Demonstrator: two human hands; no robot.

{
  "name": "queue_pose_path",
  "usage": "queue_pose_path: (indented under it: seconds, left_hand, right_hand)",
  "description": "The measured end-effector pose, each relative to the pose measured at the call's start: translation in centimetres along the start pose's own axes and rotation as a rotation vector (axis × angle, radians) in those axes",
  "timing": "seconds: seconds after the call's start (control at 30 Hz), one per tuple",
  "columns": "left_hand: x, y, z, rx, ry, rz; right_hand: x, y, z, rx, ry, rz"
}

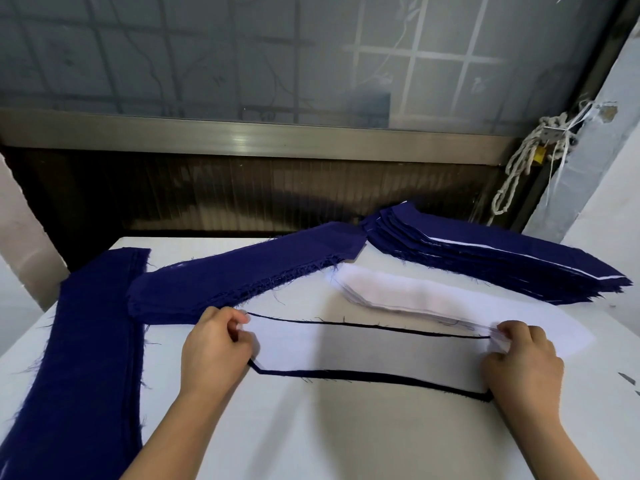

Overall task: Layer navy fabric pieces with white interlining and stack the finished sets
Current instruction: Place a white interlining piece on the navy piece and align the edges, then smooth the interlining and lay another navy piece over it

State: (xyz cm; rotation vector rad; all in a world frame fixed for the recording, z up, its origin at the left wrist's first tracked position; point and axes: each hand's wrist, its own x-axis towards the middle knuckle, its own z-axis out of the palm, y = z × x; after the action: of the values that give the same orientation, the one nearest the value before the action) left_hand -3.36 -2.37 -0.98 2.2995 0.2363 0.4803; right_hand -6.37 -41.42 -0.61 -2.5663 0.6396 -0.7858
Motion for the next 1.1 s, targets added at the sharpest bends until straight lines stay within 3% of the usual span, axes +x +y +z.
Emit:
queue_pose_path:
  seconds: [0.13, 0.3, 0.47, 0.57, 0.67, 0.77, 1.1]
  left_hand:
    - [-0.5, 0.7, -0.4, 0.105, 0.07, 0.06]
    - [-0.5, 1.6, -1.0, 0.32, 0.196, 0.237]
    - [4.6, 1.2, -5.2, 0.438, 0.284, 0.122]
    - [8.1, -0.2, -8.2, 0.667, 0.152, -0.056]
    - [9.2, -2.0, -8.9, 0.627, 0.003, -0.177]
    - [9.0, -2.7, -8.3, 0.501, 0.007, -0.187]
    - [8.8, -2.5, -7.9, 0.669, 0.029, -0.162]
  right_hand:
    - [-0.1, -0.3, 0.1, -0.132, 0.094, -0.073]
    - [-0.3, -0.6, 0.3, -0.175, 0.076, -0.134]
    - [-0.2, -0.4, 0.6, -0.243, 0.032, -0.178]
    - [-0.2, -0.4, 0.7, -0.256, 0.025, -0.208]
    - [-0.3, -0.2, 0.8, -0.255, 0.028, -0.224]
    - [-0.3, -0.1, 0.8, -0.257, 0.023, -0.242]
    - [-0.5, -0.4, 0.3, -0.241, -0.006, -0.267]
